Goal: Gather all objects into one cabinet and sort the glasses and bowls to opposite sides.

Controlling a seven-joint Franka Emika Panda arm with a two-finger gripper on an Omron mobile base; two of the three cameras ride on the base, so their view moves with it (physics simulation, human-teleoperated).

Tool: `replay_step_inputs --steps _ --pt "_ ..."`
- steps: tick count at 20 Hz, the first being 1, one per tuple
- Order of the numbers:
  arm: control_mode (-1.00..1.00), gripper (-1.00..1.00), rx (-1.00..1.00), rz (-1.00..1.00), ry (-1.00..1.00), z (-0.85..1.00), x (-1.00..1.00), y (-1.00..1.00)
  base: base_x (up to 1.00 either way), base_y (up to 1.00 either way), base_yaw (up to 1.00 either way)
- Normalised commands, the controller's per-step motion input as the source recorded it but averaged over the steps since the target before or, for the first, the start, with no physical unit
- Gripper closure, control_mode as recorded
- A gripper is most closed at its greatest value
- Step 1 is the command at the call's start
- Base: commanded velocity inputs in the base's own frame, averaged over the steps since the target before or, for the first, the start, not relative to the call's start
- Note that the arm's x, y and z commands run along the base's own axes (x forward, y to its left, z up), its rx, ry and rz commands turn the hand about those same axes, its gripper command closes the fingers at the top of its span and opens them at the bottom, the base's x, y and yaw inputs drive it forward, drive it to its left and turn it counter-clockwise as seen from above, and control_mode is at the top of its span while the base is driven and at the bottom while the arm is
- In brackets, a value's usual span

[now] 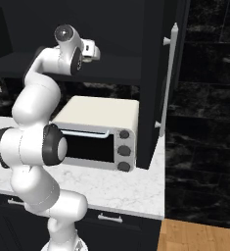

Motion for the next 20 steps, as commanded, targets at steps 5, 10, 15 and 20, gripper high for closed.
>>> replay_step_inputs --steps 5,10,15,20 --pt "-1.00 1.00 0.00 0.00 -0.07 0.26 -0.09 0.00 0.00 0.00 0.00" --pt "-1.00 1.00 0.00 0.00 -0.06 0.13 -0.12 -0.01 0.00 0.00 0.00" --pt "-1.00 1.00 0.00 0.00 -0.07 0.05 -0.14 -0.02 0.00 0.00 0.00" --pt "-1.00 1.00 0.00 0.00 -0.05 0.01 -0.08 0.00 0.00 0.00 0.00"
